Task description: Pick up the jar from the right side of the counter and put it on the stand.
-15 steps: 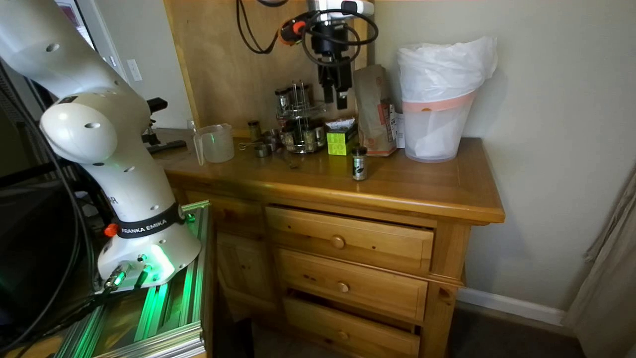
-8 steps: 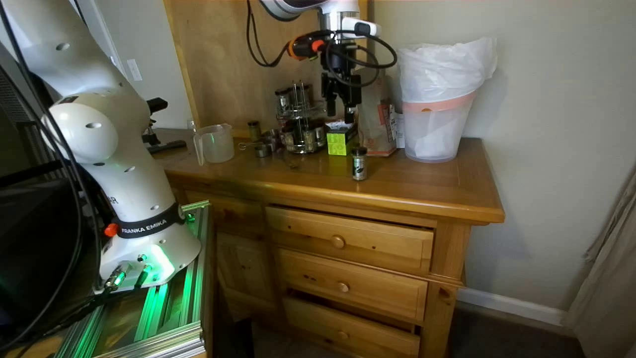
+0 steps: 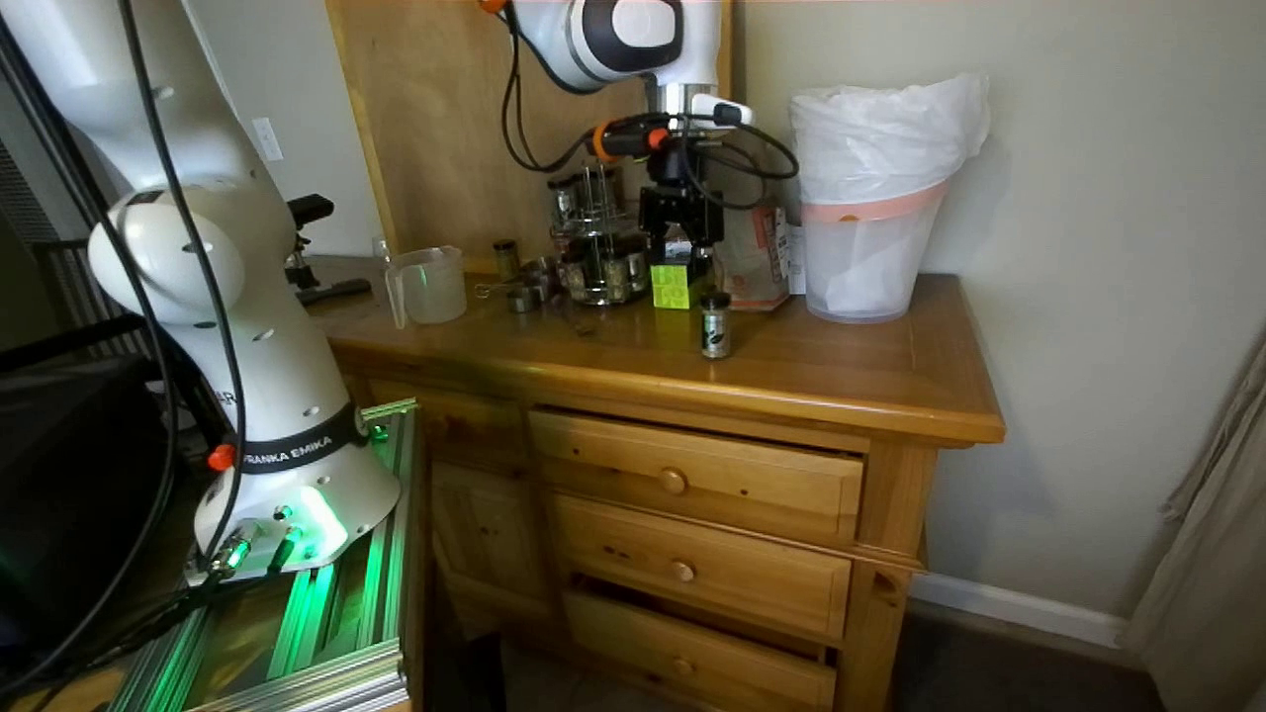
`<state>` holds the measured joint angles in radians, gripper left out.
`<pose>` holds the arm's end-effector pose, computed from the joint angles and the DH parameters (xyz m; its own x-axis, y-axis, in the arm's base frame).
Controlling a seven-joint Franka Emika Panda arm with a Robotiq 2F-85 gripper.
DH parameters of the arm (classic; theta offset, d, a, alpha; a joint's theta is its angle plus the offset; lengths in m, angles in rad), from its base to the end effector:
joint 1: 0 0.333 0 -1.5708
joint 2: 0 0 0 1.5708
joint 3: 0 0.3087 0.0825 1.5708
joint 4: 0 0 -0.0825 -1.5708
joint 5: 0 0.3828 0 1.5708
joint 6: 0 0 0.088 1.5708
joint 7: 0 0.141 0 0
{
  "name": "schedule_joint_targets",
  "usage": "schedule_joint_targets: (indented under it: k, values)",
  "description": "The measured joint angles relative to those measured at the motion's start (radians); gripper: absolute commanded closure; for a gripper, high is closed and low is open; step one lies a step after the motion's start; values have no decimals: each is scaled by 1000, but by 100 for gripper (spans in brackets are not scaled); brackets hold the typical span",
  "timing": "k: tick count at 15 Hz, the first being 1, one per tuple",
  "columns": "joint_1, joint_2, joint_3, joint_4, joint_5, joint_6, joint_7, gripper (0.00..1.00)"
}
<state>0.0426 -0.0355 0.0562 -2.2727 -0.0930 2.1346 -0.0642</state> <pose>0.4949 0.0423 0.3236 0.9716 0.2100 -0.1090 0.2181 -0.9736 0.0681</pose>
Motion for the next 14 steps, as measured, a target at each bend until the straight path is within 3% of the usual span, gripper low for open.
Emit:
schedule_joint_targets:
  k: [6, 10, 14]
  values:
    - [30, 80, 25, 63, -173, 34, 97, 0]
    - [34, 134, 23, 104, -217, 34, 120, 1]
    - [34, 178, 18, 131, -217, 28, 120, 12]
